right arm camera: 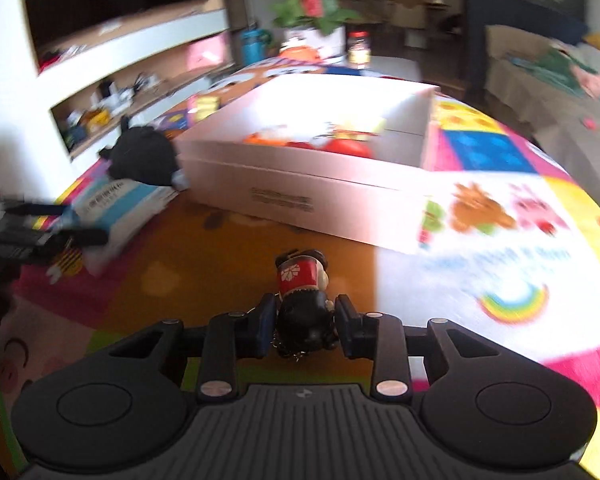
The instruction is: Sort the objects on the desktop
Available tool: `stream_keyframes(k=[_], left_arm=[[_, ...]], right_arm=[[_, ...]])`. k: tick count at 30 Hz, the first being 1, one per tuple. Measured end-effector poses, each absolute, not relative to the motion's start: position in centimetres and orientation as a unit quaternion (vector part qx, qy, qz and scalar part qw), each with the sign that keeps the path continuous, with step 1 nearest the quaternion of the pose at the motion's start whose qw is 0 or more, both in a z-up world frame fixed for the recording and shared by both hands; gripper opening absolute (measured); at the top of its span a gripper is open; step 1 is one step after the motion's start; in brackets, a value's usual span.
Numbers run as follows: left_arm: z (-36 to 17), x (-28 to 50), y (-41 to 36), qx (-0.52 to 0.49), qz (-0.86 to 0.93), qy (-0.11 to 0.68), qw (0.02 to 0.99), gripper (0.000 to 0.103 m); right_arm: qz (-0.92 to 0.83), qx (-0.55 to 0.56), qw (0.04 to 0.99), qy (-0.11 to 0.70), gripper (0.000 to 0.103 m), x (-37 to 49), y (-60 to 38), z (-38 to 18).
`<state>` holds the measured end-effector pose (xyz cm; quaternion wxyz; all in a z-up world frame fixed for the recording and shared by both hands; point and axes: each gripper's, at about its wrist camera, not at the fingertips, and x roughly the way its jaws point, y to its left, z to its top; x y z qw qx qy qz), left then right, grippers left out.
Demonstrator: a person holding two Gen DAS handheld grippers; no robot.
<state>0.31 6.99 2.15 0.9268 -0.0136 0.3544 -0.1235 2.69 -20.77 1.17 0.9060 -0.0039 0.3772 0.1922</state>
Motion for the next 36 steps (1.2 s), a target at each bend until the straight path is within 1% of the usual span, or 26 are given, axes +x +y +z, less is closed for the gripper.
stream_keyframes(k=[1, 2, 3, 5, 6, 7, 8, 9, 13, 15, 19, 22, 24, 26, 28, 29, 31, 32, 33, 35, 36], left_arm=[[2.3, -0.1, 6.1, -0.008, -0.152, 0.362, 0.92, 0.103], [2.4, -0.7, 5.2, 0.003, -0.181, 0.365, 0.913, 0.103], [2.6, -1.3, 4.4, 0.017, -0.208, 0.364, 0.908, 0.103], [3.5, -2.7, 3.1, 0.05, -0.244, 0.347, 0.904, 0.103], [4.0, -3.3, 2.8, 0.066, -0.249, 0.332, 0.907, 0.103], [4.5, -3.7, 2.7, 0.08, -0.246, 0.316, 0.913, 0.103], [4.8, -3.7, 2.8, 0.092, -0.237, 0.304, 0.918, 0.103], [4.9, -3.6, 2.7, 0.102, -0.221, 0.297, 0.923, 0.103], [4.0, -1.3, 2.6, 0.135, -0.177, 0.295, 0.929, 0.103], [3.4, 0.6, 2.4, 0.133, -0.169, 0.306, 0.927, 0.103], [2.7, 2.0, 2.2, 0.083, -0.196, 0.345, 0.914, 0.103], [3.3, 1.0, 2.3, 0.015, -0.291, 0.372, 0.881, 0.103], [4.9, 0.3, 2.7, 0.006, -0.313, 0.353, 0.882, 0.103], [6.8, 1.0, 3.6, 0.037, -0.27, 0.314, 0.909, 0.103], [8.0, 3.8, 5.0, 0.06, -0.175, 0.292, 0.938, 0.103], [8.2, 5.8, 5.9, 0.058, -0.124, 0.292, 0.947, 0.103], [8.2, 10.7, 7.9, 0.031, -0.048, 0.305, 0.951, 0.1], [8.0, 13.1, 8.7, 0.022, -0.023, 0.31, 0.95, 0.09], [7.6, 15.5, 9.3, 0.022, -0.003, 0.319, 0.948, 0.086], [6.2, 20.3, 9.7, 0.036, 0.016, 0.349, 0.936, 0.09], [5.4, 22.5, 9.8, 0.039, 0.026, 0.369, 0.928, 0.09]], right_arm=[[0.189, 0.006, 0.907, 0.377, 0.042, 2.7, -21.1, 1.0], [0.186, 0.016, 0.907, 0.377, 0.051, 2.7, -21.3, 0.8], [0.184, 0.024, 0.908, 0.376, 0.056, 2.7, -21.5, 0.6], [0.184, 0.036, 0.909, 0.371, 0.058, 2.6, -21.7, 0.6], [0.184, 0.042, 0.91, 0.37, 0.065, 2.5, -21.8, 0.5], [0.182, 0.046, 0.911, 0.367, 0.07, 2.4, -22.0, 0.5], [0.179, 0.051, 0.913, 0.364, 0.078, 2.2, -22.2, 0.4], [0.176, 0.054, 0.913, 0.363, 0.083, 2.1, -22.2, 0.2], [0.172, 0.066, 0.916, 0.357, 0.089, 1.6, -22.6, 0.0], [0.169, 0.081, 0.916, 0.355, 0.096, 1.4, -23.0, 0.1], [0.149, 0.107, 0.919, 0.349, 0.099, 0.8, -24.4, 0.0], [0.131, 0.14, 0.916, 0.352, 0.101, 1.1, -25.7, -0.2], [0.129, 0.153, 0.915, 0.351, 0.103, 1.2, -26.0, -0.2], [0.125, 0.146, 0.917, 0.349, 0.103, 1.1, -25.7, -0.3], [0.122, 0.134, 0.92, 0.347, 0.103, 1.1, -25.2, -0.3], [0.121, 0.129, 0.921, 0.346, 0.103, 1.1, -25.0, -0.3], [0.119, 0.121, 0.923, 0.345, 0.103, 1.0, -24.7, -0.3], [0.117, 0.118, 0.924, 0.345, 0.103, 1.0, -24.6, -0.3], [0.116, 0.117, 0.924, 0.345, 0.103, 1.0, -24.6, -0.3], [0.115, 0.118, 0.924, 0.346, 0.103, 1.1, -24.6, -0.4], [0.115, 0.118, 0.924, 0.345, 0.103, 1.1, -24.7, -0.4]])
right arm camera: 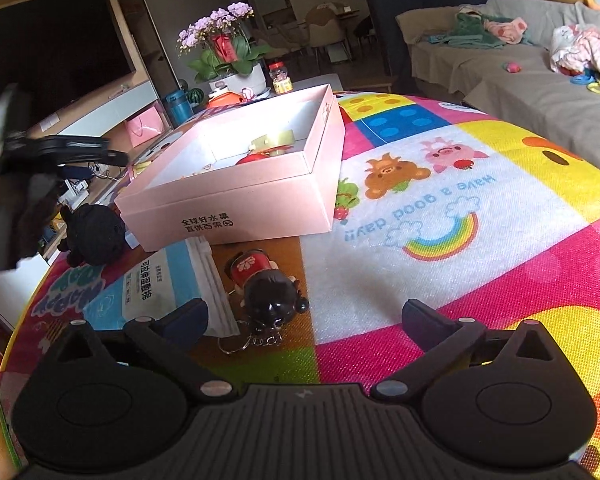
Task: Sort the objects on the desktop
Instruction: 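Close the left gripper on the black plush toy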
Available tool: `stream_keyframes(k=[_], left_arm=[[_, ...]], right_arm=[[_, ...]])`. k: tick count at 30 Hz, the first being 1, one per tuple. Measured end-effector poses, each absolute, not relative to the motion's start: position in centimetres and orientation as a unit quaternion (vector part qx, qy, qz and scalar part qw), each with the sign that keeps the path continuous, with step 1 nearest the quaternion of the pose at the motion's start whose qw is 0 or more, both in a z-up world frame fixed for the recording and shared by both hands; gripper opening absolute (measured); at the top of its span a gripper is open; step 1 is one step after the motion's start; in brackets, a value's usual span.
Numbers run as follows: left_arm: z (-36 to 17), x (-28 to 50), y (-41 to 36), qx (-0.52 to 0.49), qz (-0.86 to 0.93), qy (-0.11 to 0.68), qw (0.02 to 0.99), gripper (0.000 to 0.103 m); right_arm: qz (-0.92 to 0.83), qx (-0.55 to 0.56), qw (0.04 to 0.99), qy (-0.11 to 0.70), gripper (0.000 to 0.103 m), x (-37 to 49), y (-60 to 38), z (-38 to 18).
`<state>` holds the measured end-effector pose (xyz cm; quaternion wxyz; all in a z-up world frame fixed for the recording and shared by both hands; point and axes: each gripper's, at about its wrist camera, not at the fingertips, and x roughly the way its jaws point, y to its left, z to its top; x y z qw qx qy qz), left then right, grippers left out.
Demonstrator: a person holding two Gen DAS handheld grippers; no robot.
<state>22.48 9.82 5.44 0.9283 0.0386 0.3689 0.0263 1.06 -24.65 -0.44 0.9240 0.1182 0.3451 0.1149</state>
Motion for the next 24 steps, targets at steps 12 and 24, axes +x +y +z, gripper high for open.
stream_keyframes(k=[12, 24], left_arm=[[4.0, 25.1, 9.1, 0.053, 0.009, 0.429, 0.902, 0.022], [5.5, 11.3, 9.3, -0.016, -0.11, 0.409, 0.906, 0.056]], right_arm=[[0.119, 0.13, 0.924, 0.34, 0.103, 1.2, -25.0, -0.6], [0.112, 0.119, 0.926, 0.34, 0.103, 1.1, -24.6, -0.6]])
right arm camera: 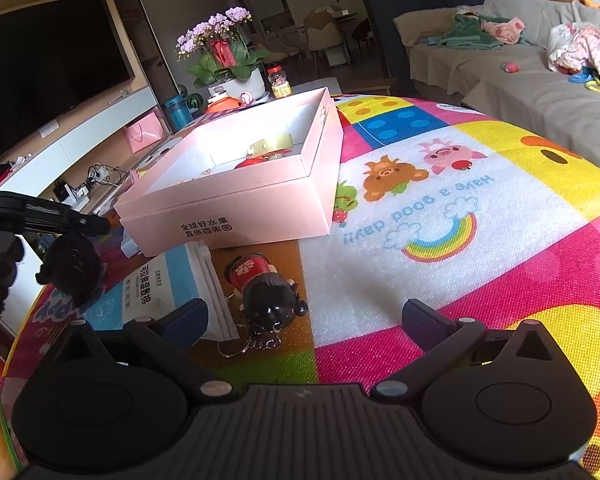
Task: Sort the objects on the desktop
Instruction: 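Close the left gripper on the black plush toy, then lift the black plush with the left gripper while the right grasps the black-and-red keychain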
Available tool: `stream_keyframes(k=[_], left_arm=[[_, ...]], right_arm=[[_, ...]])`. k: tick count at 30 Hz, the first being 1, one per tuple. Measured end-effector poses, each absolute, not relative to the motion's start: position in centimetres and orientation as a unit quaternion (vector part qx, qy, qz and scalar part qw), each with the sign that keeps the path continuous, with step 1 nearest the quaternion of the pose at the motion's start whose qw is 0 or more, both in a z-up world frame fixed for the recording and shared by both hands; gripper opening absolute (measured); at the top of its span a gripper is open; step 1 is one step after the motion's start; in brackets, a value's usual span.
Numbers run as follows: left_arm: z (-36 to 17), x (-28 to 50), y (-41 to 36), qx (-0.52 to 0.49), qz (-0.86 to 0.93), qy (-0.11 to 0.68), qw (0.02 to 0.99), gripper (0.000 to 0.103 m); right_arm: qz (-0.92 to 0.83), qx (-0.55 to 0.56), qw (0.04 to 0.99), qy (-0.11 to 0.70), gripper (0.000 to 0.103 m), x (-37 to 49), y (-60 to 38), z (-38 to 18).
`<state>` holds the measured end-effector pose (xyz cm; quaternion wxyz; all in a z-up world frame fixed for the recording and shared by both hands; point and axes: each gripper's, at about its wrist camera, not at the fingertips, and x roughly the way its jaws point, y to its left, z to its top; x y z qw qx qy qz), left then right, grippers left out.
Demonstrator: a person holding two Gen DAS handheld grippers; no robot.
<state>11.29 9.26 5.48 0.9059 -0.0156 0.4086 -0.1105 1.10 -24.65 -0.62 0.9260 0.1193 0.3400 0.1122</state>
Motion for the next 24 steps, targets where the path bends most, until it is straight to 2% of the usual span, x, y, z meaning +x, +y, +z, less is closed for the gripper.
stream_keyframes(k=[3, 9, 14, 20, 24], left_arm=[[5.8, 9.1, 9.1, 0.008, -0.109, 0.385, 0.916, 0.072], [5.0, 4.9, 7.2, 0.106, -0.067, 0.334, 0.934, 0.086], [4.9, 1.1, 7.5, 0.111, -0.074, 0.308, 0.942, 0.093], [6.5, -3.1, 10.4, 0.017, -0.062, 0.275, 0.959, 0.099], [5.2, -3.6, 10.5, 0.032, -0.028, 0.289, 0.956, 0.1]], right_arm=[[0.111, 0.117, 0.926, 0.34, 0.103, 1.1, -24.6, -0.6], [0.106, 0.106, 0.928, 0.342, 0.103, 1.1, -24.2, -0.6], [0.1, 0.095, 0.929, 0.342, 0.103, 1.0, -23.9, -0.6], [0.098, 0.088, 0.929, 0.345, 0.103, 1.1, -23.7, -0.7], [0.097, 0.087, 0.929, 0.346, 0.103, 1.1, -23.6, -0.7]])
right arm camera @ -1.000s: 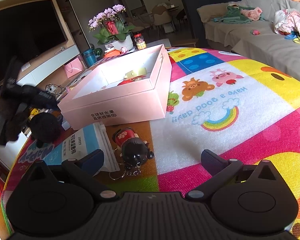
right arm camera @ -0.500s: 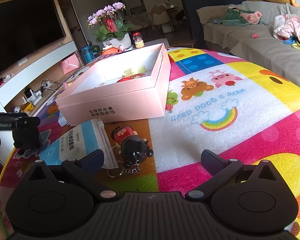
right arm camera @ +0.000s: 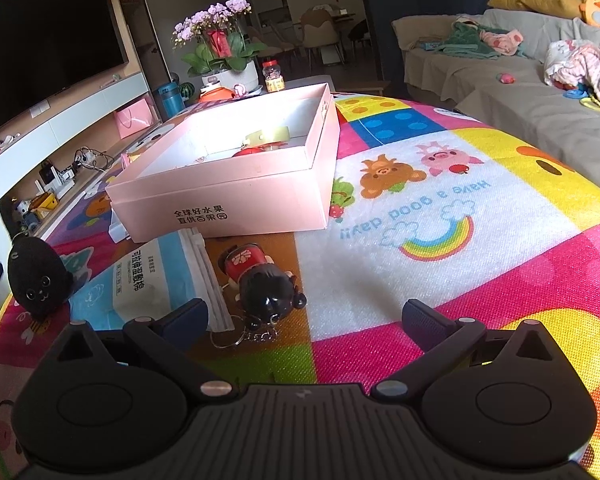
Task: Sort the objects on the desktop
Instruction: 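Lift the black plush with the left gripper while the right grasps the black-and-red keychain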
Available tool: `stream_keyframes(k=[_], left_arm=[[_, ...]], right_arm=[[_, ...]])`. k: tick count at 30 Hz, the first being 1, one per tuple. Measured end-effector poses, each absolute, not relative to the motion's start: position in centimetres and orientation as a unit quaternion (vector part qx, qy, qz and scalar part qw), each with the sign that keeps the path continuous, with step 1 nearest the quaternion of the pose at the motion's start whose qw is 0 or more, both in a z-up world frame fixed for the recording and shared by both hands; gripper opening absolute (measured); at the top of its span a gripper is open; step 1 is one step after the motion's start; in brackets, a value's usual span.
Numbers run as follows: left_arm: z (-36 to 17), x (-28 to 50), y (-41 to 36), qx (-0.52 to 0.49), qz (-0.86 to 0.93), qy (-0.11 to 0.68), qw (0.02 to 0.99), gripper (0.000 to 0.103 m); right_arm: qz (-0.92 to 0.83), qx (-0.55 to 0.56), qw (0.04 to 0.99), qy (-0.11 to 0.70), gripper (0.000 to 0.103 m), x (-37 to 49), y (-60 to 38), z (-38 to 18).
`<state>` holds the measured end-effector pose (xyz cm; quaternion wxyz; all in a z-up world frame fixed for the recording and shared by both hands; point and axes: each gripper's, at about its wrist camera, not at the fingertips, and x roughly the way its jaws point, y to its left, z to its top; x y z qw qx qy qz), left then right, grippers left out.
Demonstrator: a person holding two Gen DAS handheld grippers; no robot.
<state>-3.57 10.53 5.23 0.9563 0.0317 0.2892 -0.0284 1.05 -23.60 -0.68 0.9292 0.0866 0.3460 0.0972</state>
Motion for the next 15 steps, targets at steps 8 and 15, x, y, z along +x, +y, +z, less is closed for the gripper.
stream_keyframes(k=[8, 15], left_arm=[[2.2, -0.3, 8.0, 0.117, -0.041, 0.289, 0.949, 0.101], [1.1, 1.1, 7.1, 0.08, -0.028, 0.284, 0.955, 0.093]], right_arm=[[0.093, 0.084, 0.929, 0.348, 0.103, 0.9, -23.5, -0.7], [0.101, 0.086, 0.926, 0.354, 0.103, 1.2, -23.8, -0.7]])
